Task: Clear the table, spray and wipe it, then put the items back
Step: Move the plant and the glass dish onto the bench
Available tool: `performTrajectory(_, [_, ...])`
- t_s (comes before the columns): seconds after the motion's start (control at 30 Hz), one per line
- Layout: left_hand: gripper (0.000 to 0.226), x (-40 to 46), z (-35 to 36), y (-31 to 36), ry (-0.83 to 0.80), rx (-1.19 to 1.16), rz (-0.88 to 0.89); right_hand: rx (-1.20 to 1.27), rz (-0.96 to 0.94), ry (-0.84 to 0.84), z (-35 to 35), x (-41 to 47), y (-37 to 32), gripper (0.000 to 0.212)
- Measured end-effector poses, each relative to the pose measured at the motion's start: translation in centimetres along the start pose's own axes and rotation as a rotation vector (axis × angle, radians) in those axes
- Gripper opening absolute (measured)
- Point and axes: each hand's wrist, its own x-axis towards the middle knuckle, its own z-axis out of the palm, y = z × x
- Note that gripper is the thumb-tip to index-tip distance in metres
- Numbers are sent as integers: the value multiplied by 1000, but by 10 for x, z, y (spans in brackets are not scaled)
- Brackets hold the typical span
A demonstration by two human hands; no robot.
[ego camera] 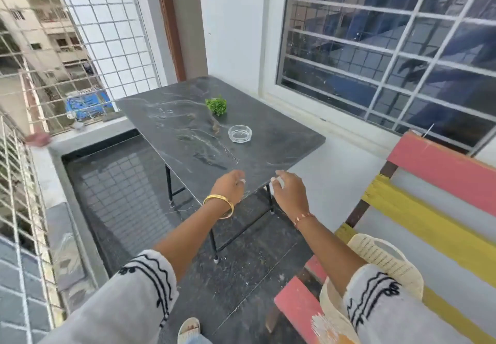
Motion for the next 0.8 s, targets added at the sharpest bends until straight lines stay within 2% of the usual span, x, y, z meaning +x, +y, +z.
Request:
performTrajectory(0.2, [31, 59, -57, -54, 4, -27, 9, 22, 40, -34, 69, 54, -55, 39])
performTrajectory(0.47, [32, 141, -133, -130, -57, 12, 68, 65, 126, 8, 149, 114, -121, 38])
performTrajectory(0.8, [31, 229, -156, -162, -133, -34, 84, 109, 238, 13, 199, 184, -149, 40])
